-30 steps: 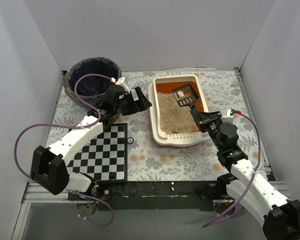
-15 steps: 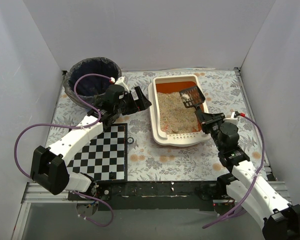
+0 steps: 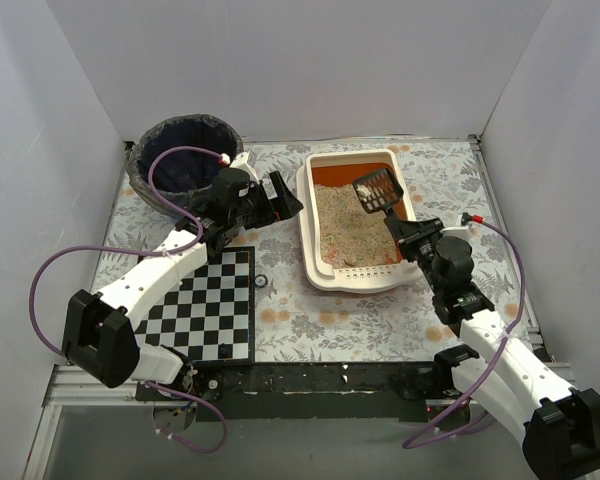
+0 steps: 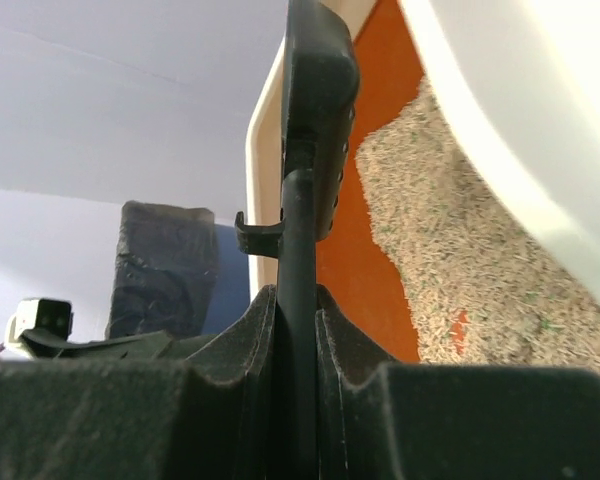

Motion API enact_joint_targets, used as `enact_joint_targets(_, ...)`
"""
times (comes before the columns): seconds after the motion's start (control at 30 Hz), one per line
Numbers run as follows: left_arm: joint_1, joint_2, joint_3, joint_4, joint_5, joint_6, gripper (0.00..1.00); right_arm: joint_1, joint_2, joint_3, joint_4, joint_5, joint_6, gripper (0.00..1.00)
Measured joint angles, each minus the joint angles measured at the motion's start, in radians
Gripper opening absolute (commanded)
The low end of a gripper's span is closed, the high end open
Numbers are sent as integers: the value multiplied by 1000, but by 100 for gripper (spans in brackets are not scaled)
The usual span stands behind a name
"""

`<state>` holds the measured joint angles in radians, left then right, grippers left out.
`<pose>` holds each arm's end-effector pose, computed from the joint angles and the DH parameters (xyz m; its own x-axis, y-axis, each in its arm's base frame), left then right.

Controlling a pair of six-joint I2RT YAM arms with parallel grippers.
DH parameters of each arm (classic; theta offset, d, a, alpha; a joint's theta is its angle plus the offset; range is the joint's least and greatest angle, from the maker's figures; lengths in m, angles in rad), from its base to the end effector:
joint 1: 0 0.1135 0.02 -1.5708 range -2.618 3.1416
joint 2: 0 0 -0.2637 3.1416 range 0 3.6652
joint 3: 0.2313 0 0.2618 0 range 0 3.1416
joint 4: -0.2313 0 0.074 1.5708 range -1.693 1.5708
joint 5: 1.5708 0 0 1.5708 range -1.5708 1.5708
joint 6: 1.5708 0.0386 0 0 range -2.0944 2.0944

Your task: Clean the litter box

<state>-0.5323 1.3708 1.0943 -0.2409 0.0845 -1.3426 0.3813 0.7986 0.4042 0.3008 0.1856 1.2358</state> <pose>0.2800 -0.1687 0.3045 -0.6506 -0.7433 -0.1559 -0.2864 0.4303 -0.8560 0.1937 0.0700 0.2494 -0.2129 0.9147 -0.3436 0.0178 0.3552 0.9346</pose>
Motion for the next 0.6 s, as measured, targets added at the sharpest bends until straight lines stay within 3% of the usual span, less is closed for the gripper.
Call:
enact_joint_targets(0.3, 0, 6, 5, 1, -16, 0, 98, -4, 57, -1, 91, -64, -62, 1)
enact_joint_targets(0.6, 0, 14, 55, -38, -32, 29, 98, -7, 58, 12, 42, -60, -89, 1)
